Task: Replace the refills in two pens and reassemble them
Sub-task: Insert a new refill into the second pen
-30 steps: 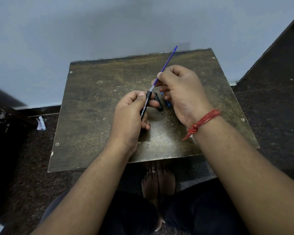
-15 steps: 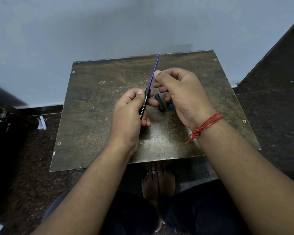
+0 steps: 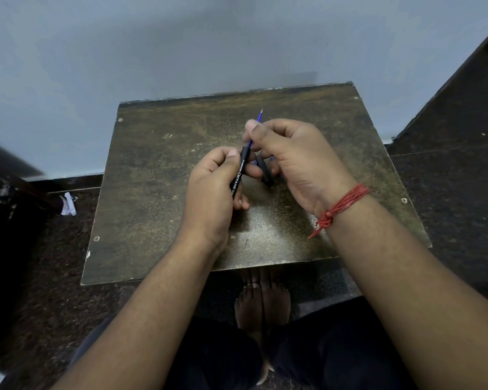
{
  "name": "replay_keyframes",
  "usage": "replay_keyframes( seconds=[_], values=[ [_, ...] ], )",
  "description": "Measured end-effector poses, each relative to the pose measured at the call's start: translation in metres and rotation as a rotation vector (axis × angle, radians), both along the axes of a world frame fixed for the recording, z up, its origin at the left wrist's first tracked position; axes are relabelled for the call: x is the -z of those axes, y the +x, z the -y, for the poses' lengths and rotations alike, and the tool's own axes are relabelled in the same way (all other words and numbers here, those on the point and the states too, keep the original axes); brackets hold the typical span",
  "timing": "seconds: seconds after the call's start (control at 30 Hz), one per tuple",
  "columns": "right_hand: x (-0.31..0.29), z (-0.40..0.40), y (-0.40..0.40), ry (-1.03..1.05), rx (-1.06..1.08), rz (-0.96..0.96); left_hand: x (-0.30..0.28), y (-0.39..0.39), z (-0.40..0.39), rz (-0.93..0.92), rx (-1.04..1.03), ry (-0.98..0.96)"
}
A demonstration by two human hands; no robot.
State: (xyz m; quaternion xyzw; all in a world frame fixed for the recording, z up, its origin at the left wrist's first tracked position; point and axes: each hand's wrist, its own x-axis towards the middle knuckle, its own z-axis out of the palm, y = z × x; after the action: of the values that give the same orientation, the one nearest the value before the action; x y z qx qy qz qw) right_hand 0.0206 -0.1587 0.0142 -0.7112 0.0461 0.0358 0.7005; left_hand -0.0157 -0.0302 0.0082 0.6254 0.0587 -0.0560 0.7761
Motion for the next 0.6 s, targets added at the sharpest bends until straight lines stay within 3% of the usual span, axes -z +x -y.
replay_keyframes(
  seconds=[0.13,0.37,0.5,0.6],
  values=[
    [-0.003,0.006,0.002,-0.015,0.156,0.032,0.000,0.000,0.000,0.002,0.005,0.020],
    [-0.009,0.004,-0.005,-0.129,0.078,0.048,-0.001,0.000,-0.001,-0.005,0.009,0.005],
    [-0.013,0.023,0.000,-0.533,0.233,0.163,-0.002,-0.001,-0.002,-0.008,0.006,0.013],
    [-0.011,0.035,0.003,-0.929,0.196,0.165,-0.002,-0.001,-0.002,-0.004,0.001,0.020]
  ],
)
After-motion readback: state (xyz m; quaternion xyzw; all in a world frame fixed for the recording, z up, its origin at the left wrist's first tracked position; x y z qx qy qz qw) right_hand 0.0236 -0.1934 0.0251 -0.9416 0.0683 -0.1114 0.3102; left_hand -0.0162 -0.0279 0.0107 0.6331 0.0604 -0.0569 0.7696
